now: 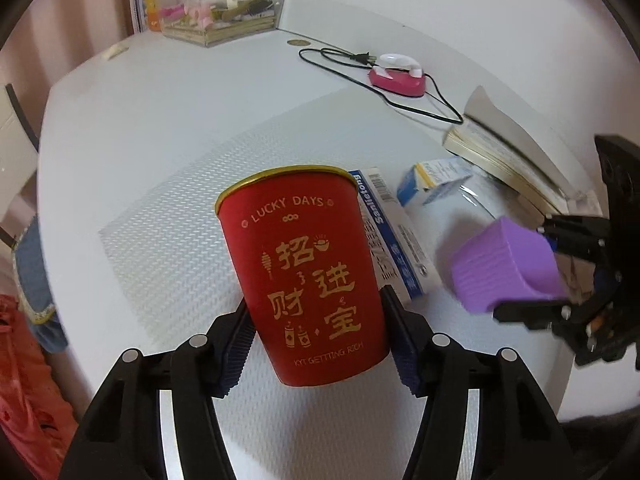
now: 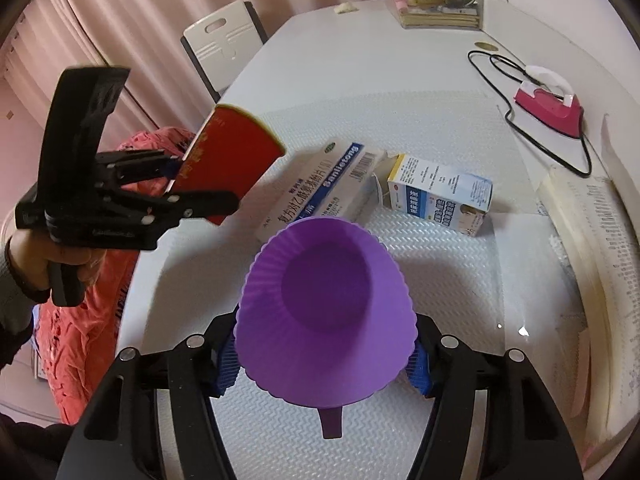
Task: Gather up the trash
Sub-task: 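Grasp the red LUCKY DAYS cup with the left tool while the right tool grasps the purple cup, then carry the red cup and purple cup with both tools over the orange bin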
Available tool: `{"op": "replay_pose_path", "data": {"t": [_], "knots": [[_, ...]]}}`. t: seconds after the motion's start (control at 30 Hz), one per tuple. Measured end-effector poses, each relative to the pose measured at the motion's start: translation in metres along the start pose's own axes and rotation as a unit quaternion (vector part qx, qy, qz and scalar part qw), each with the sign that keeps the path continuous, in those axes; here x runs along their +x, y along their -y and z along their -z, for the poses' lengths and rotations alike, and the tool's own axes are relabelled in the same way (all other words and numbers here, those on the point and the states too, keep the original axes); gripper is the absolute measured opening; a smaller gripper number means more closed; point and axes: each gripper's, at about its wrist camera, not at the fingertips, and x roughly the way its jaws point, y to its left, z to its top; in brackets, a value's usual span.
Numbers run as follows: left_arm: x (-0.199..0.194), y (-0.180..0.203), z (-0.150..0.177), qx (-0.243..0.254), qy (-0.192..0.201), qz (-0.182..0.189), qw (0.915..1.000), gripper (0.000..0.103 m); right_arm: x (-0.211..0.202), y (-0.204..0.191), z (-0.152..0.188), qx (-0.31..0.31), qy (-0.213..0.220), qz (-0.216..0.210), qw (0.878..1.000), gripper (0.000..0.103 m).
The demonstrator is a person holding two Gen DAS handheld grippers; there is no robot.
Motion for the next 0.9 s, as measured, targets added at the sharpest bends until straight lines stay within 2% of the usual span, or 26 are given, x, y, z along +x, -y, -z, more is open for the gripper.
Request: {"op": "replay_pose_path", "data": {"t": [0.27,0.7,0.9], "knots": [[-0.042,0.019,0.023,0.006,0.011,-0.006,0.9999,0.062,-0.028,-0.016,0.0,-0.021,0.011,-0.005,1.0,0.065],[-0.111,0.046,0.086,0.01,0.01,-0.029,0.9995,0.062,-0.076,-0.055,0.014,-0.073,0.019,-0.023,0.997,0.065],[-0.138,0.061,0.107,0.0,0.023,-0.037,0.999,0.062,-0.097,-0.078,0.02,-0.099,0.028,-0.041,0.994,0.065]]}}
